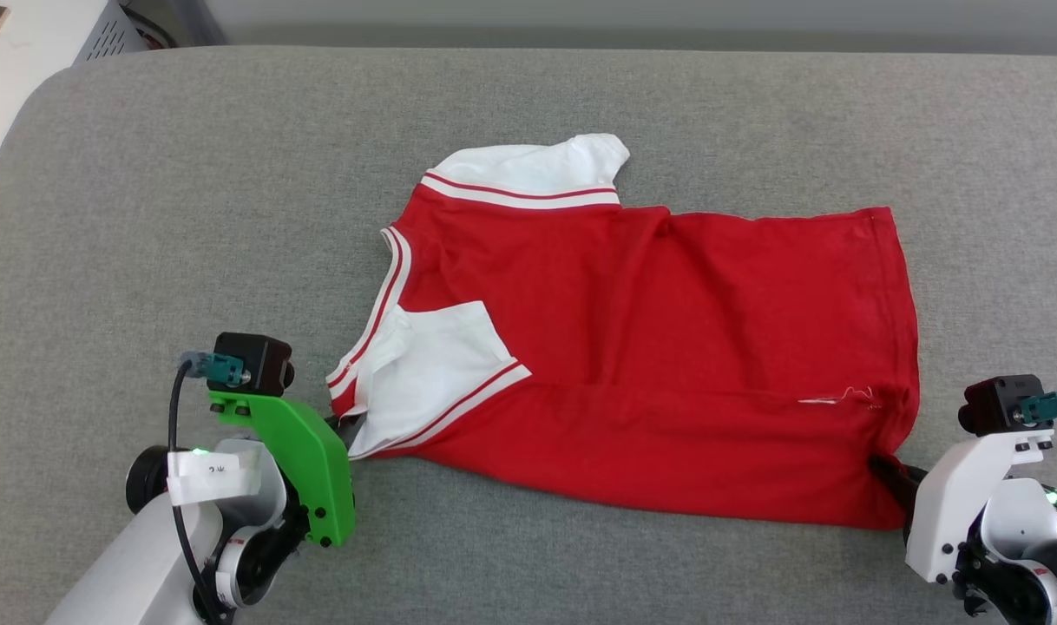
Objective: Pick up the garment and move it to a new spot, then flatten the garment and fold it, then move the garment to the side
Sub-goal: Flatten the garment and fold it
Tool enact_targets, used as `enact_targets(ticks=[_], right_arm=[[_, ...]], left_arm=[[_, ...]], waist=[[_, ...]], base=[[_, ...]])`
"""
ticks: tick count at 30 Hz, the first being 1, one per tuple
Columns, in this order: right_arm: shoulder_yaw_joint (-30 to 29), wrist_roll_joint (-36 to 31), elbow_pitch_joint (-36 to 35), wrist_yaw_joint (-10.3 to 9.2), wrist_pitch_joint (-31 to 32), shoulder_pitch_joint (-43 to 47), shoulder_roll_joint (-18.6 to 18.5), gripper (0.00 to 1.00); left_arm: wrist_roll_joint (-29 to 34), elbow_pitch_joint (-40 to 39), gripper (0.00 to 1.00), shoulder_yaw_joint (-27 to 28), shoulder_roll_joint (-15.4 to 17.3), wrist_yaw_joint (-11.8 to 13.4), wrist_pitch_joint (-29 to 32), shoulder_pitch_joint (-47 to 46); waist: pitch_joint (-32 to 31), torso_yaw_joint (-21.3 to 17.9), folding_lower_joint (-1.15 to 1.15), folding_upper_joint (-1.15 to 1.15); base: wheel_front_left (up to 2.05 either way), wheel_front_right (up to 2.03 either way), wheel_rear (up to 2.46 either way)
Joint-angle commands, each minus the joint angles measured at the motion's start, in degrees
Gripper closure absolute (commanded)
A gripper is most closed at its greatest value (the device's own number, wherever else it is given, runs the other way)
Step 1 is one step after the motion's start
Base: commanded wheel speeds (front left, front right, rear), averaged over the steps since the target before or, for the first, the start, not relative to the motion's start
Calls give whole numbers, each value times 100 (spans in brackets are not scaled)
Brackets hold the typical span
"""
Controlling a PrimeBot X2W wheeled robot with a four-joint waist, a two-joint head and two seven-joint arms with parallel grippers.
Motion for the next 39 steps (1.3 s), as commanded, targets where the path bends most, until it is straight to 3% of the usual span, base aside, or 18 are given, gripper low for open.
enact_targets(ticks=[1, 13, 20, 22, 30, 33, 39], right_arm=[[113, 62, 134, 2, 49, 1, 76, 100], [144, -4, -126, 2, -43, 117, -48, 100], [194, -16, -358, 2, 39, 423, -74, 100], [163, 0, -480, 2, 121, 675, -52, 100], [-142, 4, -720, 2, 363, 1285, 118, 100], [-216, -45, -692, 2, 370, 1415, 189, 100], [-240, -134, -358, 2, 93, 1442, 344, 100]], left_arm=[[44, -19, 100, 38, -12, 23, -57, 53], [4, -319, 100, 66, 147, 139, -155, 516], [-40, -693, 100, 133, 392, 371, -96, 1026], [-113, -886, 100, 197, 510, 554, -76, 1416], [-339, -985, 100, 223, 610, 730, -46, 2121], [-435, -853, 100, 225, 548, 717, -114, 2285], [-554, -262, 100, 159, 184, 409, -394, 2104]], waist=[[7, 13, 0, 0], [-574, -50, 0, 0], [-1028, -54, 0, 0], [-1225, -27, 0, 0], [-1423, 21, 0, 0], [-1403, -2, 0, 0], [-1245, -13, 0, 0]], base=[[0, 0, 0], [0, 0, 0], [0, 0, 0], [0, 0, 0], [0, 0, 0], [0, 0, 0], [0, 0, 0]])
